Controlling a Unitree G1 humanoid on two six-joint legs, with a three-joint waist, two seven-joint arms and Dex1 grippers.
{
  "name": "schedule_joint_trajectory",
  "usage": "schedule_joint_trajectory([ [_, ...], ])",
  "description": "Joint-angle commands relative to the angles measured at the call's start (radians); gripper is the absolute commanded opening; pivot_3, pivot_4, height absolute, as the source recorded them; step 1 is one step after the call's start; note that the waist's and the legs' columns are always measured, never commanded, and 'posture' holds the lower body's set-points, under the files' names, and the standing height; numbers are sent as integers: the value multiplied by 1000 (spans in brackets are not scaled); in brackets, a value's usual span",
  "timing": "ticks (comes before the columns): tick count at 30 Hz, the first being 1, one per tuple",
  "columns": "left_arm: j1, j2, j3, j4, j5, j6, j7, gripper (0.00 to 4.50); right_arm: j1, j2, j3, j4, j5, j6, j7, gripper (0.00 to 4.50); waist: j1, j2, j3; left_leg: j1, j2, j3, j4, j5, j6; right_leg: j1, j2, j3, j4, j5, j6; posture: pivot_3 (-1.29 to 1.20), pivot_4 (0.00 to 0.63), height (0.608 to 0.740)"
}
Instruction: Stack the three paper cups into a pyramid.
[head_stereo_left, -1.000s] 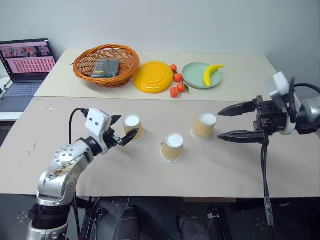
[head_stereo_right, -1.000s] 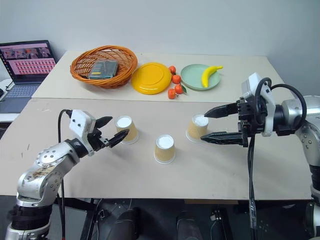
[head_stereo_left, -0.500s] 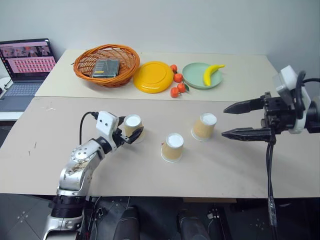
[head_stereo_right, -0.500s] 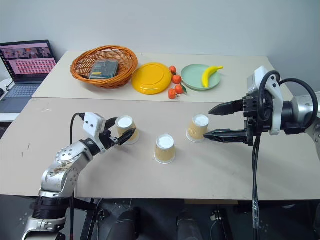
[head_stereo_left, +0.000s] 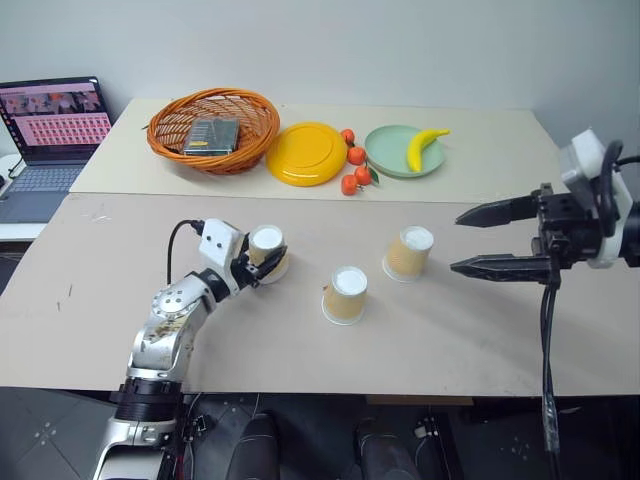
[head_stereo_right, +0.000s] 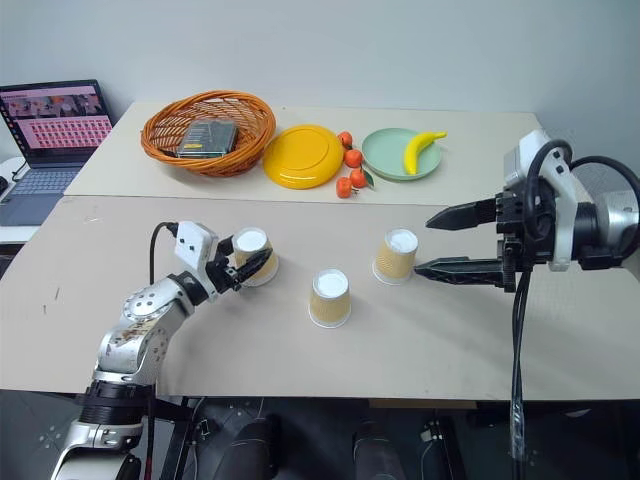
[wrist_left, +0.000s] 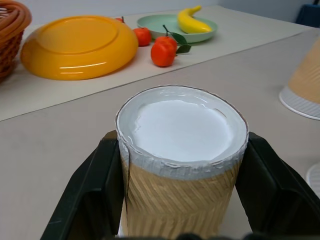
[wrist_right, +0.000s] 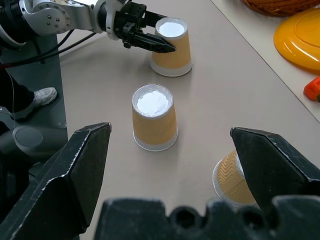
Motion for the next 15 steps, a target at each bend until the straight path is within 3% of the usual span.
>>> schedule_joint_trajectory([
  [1, 89, 100, 14, -165, -74, 42, -130, 2650, -12, 29, 6, 12, -21, -54, -6, 4500, -4, 0, 0, 0, 0, 0, 0, 0, 0, 0, 0, 0, 0, 0, 0, 0, 150, 732],
  [8, 174, 228, 21, -244, -128, 61, -259, 2650, -14, 76, 35, 38, -51, -97, 0, 4500, 7, 1, 0, 0, 0, 0, 0, 0, 0, -1, 0, 0, 0, 0, 0, 0, 150, 732],
  [15, 136, 190, -28, -202, -101, 21, -274, 2650, 12, 58, 4, 25, -49, -89, 3, 4500, 6, 1, 0, 0, 0, 1, -1, 0, 0, -1, -1, 0, -2, 0, 0, 0, 150, 732],
])
